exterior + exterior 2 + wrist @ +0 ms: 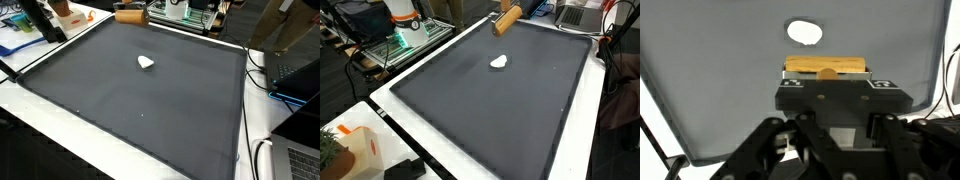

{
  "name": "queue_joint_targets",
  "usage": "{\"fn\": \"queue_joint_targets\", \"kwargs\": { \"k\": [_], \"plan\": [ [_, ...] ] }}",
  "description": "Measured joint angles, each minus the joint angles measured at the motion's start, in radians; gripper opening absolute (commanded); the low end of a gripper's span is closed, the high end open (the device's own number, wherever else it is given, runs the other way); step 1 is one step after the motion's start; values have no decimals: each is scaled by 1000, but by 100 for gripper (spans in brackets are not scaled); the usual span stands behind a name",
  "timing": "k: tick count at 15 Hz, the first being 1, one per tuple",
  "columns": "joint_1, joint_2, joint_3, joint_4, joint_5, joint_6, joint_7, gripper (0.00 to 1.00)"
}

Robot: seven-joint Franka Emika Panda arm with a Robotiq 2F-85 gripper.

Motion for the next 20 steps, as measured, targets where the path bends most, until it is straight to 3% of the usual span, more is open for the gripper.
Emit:
{"fn": "queue_joint_targets", "kwargs": {
  "k": [10, 11, 14, 15, 20],
  "plan": [
    [14, -173, 0, -290, 18, 226, -57, 23],
    [19, -184, 0, -319, 20, 261, -55, 48],
    [22, -181, -1, -328, 19, 269, -54, 48],
    [22, -180, -1, -325, 19, 269, -54, 23],
    [31, -164, 1, -347, 21, 329, -51, 23]
  ]
}}
